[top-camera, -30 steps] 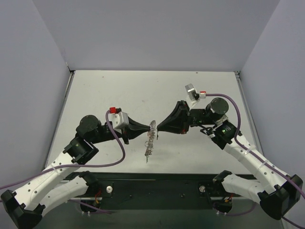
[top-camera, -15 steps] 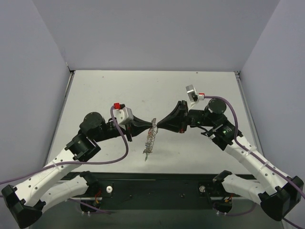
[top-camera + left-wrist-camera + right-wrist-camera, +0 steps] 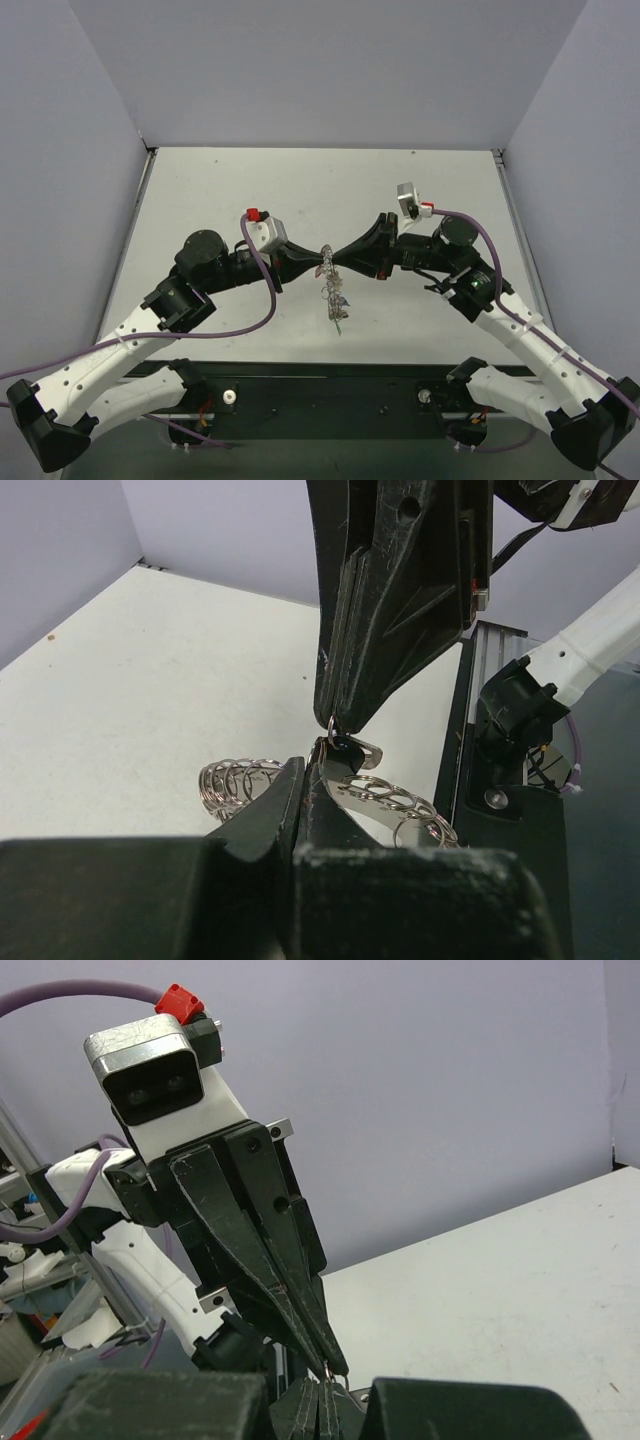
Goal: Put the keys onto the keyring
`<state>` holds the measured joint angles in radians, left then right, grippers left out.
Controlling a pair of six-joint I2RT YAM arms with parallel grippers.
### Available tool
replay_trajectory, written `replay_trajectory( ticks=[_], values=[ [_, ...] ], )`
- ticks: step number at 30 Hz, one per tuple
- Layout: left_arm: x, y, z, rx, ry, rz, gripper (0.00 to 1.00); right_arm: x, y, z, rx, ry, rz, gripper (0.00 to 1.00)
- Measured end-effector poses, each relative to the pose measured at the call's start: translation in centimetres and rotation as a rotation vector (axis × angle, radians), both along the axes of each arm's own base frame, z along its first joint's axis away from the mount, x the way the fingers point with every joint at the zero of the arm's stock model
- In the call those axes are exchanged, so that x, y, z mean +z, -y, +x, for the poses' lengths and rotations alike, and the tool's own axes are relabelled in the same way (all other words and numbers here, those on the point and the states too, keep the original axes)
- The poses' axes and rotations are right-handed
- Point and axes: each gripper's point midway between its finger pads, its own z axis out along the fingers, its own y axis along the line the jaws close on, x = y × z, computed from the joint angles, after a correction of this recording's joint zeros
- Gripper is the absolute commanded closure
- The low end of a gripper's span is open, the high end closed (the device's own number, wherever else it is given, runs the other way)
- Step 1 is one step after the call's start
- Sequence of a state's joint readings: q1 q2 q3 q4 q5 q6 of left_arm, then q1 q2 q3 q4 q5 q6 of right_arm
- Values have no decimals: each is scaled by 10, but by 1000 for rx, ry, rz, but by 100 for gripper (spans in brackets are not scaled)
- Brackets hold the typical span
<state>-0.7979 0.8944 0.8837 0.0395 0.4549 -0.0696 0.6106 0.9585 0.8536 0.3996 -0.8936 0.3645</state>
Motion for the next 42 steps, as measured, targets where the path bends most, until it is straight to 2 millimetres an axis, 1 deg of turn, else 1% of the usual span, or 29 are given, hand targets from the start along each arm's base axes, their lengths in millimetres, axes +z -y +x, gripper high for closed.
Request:
replay_trajectory(
  ticks=[17,31,42],
  values=[
    [-1,2,-2,-5,-10,3,100,0,-4,0,-20,16,-1,100],
    [-2,2,-5,-11,-8,7,100,0,-2,5,-57,21,2,100],
    [6,0,-11,-26,-22,-24,100,3,0,6,-79,28,10,100]
  ],
)
